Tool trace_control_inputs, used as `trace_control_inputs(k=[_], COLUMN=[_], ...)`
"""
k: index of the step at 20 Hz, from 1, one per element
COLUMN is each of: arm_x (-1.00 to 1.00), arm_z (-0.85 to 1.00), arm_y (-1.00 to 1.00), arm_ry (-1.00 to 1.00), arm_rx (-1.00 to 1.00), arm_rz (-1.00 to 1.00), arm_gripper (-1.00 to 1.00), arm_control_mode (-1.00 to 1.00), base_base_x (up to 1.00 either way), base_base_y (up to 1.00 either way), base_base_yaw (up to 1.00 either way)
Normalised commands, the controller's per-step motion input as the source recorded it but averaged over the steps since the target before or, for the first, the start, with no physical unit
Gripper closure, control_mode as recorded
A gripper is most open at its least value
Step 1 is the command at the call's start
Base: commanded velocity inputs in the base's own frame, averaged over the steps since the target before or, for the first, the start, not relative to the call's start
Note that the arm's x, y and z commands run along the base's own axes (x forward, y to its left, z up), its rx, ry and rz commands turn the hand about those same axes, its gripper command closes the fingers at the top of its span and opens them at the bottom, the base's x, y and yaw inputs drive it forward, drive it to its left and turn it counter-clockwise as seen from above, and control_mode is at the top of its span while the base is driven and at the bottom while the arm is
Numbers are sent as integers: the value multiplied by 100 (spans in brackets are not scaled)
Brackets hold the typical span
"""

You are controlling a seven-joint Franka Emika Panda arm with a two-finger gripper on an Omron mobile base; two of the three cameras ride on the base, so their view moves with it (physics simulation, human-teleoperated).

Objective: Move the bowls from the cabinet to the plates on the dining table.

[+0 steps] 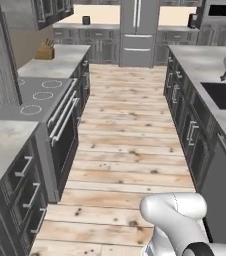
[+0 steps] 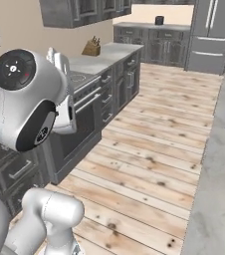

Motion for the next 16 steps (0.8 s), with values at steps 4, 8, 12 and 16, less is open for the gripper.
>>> trace_control_inputs(k=[4, 8, 12, 16], arm_x=[0, 0, 0, 0], arm_z=[0, 0, 0, 0], arm_y=[0, 0, 0, 0], arm_ry=[0, 0, 0, 0], arm_rx=[0, 0, 0, 0], arm_rz=[0, 0, 0, 0], arm_gripper=[-100, -100, -100, -100], arm_control_mode=[100, 100, 100, 100], base_base_x=[-57, -36, 0, 0], base_base_y=[46, 27, 5, 0], base_base_yaw=[0, 9, 24, 25])
